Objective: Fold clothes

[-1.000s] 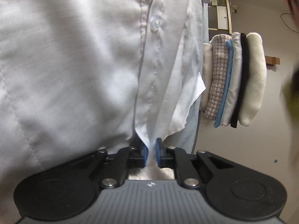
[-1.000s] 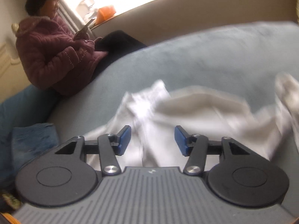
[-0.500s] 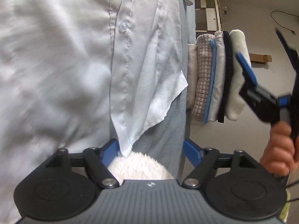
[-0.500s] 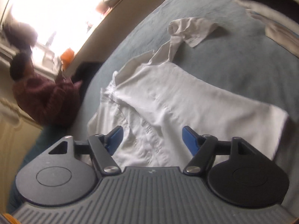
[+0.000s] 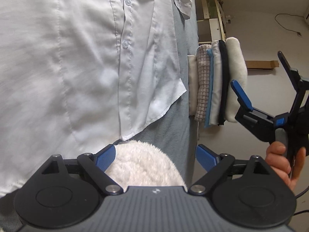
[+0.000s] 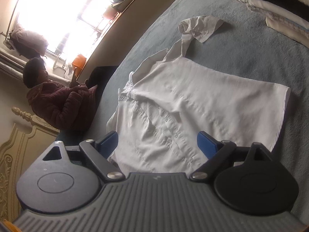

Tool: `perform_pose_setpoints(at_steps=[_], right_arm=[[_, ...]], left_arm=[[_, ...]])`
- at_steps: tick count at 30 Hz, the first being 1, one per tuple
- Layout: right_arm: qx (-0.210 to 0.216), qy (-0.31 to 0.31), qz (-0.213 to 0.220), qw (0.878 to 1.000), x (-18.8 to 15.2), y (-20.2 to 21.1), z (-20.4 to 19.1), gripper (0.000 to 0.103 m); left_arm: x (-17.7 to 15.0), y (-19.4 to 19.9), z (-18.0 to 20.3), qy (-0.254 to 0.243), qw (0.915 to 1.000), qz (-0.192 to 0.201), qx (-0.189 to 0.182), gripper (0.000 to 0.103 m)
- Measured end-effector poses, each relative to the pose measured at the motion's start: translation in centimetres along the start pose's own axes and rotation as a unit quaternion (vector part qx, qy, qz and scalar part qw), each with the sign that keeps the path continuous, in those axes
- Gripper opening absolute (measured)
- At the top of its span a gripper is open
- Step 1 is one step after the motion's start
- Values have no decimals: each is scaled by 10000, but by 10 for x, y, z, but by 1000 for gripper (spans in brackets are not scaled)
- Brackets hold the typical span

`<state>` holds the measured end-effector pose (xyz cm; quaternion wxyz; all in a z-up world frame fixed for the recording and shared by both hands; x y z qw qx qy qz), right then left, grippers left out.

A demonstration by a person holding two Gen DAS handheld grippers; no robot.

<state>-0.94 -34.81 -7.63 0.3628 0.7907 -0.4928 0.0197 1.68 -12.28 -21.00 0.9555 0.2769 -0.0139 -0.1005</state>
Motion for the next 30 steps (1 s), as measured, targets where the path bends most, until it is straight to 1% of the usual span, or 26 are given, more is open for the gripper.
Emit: perform_pose_setpoints(at_steps=[4,7,9,11,14,16,18,20,22,23,25,26,27,28,29,30], right_arm=[[-173,337,67,9993,5,4,-4,92],[-305,736,174,9967,8,4,-9,94],[-375,1114,264,9927,9,0,-15,94],[-430,1360,309,9893,8,-8,-19,95],[-453,1725,347,9833,7,-20,-26,95],[-450,2130,334,9755,5,-32,-32,95],[-479,2624,297,9633,2,-48,-39,95],[-479,3137,233,9480,-1,-67,-46,94],[-511,3703,145,9274,-5,-90,-53,91],[-554,3991,106,9152,-7,-103,-56,88],[-599,4480,-17,8920,-11,-133,-60,71],[-628,4675,-92,8817,-13,-148,-62,66],[-660,4858,-170,8714,-15,-164,-63,56],[-656,4986,-260,8640,-17,-179,-63,49],[-645,5100,-354,8570,-20,-195,-64,46],[-644,5184,-453,8515,-22,-209,-64,38]], left_arm=[[-6,6,-5,-81,9997,67,211,91],[-3,14,-7,-95,9992,283,264,91],[6,23,-7,-91,9980,560,262,91],[17,35,-6,-90,9954,907,277,91],[36,56,-8,-6,9890,1447,304,91],[50,68,-11,98,9844,1721,357,91],[64,76,-15,183,9806,1899,452,90],[77,81,-16,188,9768,2048,601,89],[90,86,-17,165,9726,2191,766,88],[96,88,-17,154,9703,2262,849,87],[109,92,-18,131,9653,2402,1014,85],[115,94,-19,119,9627,2472,1096,84],[122,96,-19,107,9599,2542,1178,83],[128,98,-19,85,9574,2599,1259,82],[133,98,-19,51,9551,2641,1339,81],[138,98,-19,18,9530,2681,1410,81]])
Point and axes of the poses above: each gripper's, at about its wrist camera, not at the fingertips, and y roughly against the way its jaws point, z to its right, x to its top, the point moved 6 cm from there along -y, roughly the way its jaws point, and after that the axes turned 3 degrees about x, right-handed, at the moved point
